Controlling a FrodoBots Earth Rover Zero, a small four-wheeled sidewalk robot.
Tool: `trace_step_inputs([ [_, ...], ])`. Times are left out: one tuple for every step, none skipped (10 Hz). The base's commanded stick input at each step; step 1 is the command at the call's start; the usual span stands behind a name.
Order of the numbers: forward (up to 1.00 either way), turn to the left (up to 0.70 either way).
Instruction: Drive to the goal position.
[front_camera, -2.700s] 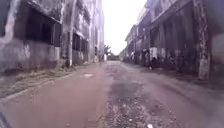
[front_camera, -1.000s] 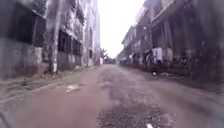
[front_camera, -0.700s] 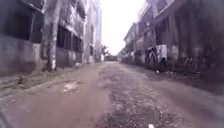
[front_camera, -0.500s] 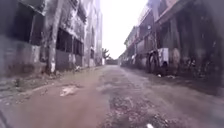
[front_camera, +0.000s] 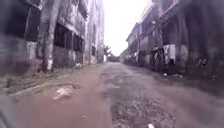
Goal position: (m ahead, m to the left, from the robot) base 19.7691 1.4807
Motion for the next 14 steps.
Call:
trace_step_inputs([
  [0.70, 0.00],
  [0.70, 0.00],
  [0.70, 0.00],
  [0.70, 0.00],
  [0.70, 0.00],
  [0.70, 0.00],
  [0.70, 0.00],
  [0.70, 0.00],
  [0.70, 0.00],
  [0.70, 0.00],
  [0.70, 0.00],
  [0.70, 0.00],
  [0.70, 0.00],
  [0.70, 0.00],
])
